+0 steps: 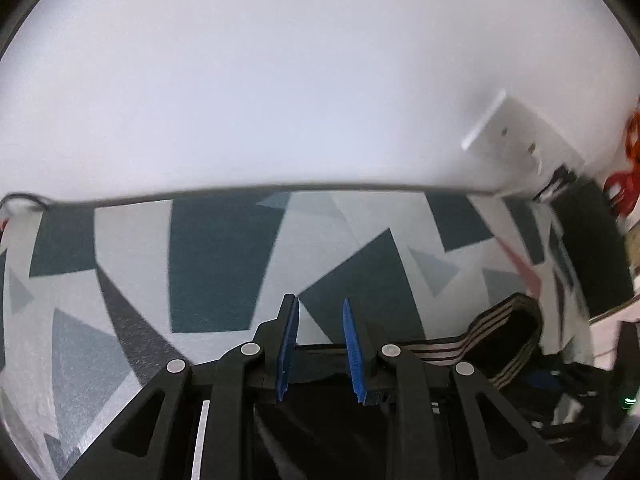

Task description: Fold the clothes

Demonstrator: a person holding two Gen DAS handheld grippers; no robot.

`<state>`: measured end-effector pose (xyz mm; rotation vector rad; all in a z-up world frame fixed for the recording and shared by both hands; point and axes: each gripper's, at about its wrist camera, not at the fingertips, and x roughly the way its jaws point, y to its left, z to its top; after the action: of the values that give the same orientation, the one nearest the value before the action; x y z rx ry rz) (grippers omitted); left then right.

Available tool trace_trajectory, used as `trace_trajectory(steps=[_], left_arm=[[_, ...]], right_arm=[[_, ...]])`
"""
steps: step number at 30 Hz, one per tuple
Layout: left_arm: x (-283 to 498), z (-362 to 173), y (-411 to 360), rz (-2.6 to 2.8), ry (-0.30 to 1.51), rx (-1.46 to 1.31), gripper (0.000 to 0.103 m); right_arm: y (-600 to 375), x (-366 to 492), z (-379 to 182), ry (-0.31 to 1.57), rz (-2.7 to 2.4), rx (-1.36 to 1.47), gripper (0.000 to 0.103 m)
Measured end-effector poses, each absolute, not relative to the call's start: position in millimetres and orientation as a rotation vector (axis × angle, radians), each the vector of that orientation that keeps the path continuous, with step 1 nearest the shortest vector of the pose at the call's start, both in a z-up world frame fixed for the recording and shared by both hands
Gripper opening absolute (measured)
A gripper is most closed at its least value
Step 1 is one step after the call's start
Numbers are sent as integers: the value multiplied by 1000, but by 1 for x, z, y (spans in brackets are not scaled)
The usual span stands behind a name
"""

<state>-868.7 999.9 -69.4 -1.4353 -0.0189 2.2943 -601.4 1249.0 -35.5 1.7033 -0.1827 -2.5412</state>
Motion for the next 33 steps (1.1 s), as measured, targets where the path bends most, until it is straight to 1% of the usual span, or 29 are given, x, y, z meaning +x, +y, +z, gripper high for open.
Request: trace_trajectory(steps=[4,6,8,13,14,16,17,19,20,21,24,29,30,33], left_arm=[[-848,-72,997,2226,51,-1448,22],[-837,-75,998,2186,94,-1454,22],[-823,-77,1002,2141,148,-1453,22],[-798,-89,1034,1977,258,-1461,22],[-795,-93,1043,1951,296,-1461,22],[-792,-104,1059,1951,403,-1462,22],[-793,-109,1065,1965,445,-1464,22],[-801,-116,1073,2002,483,-1454,22],[-807,-118,1076,2038,493,-1442,22],[-815,-119,1076,2079,480,-1437,22],[-826,-112,1061,2111,368,-1454,22],[-845,-100,1036,2158,178,-1478,23],[-849,-98,1031,2166,139,-1482,23],[-860,-91,1016,2188,23,-1493,23]], right_arm=[[1254,-629,-34,-195,-2627,1675,52],[1263,-647,-27,-245,-2692,1613,52],[1277,-661,-17,-316,-2791,1578,52],[1311,-660,3,-594,-2829,1502,52],[1313,-658,6,-610,-2822,1496,52],[1308,-647,6,-579,-2785,1504,53],[1305,-641,5,-558,-2758,1518,57],[1293,-633,-3,-492,-2711,1553,62],[1288,-631,-7,-455,-2700,1565,62],[1279,-630,-13,-405,-2694,1579,62],[1251,-631,-25,-270,-2676,1588,62],[1224,-660,-36,-172,-2661,1573,62],[1224,-666,-38,-167,-2661,1580,62],[1238,-684,-38,-280,-2701,1572,62]])
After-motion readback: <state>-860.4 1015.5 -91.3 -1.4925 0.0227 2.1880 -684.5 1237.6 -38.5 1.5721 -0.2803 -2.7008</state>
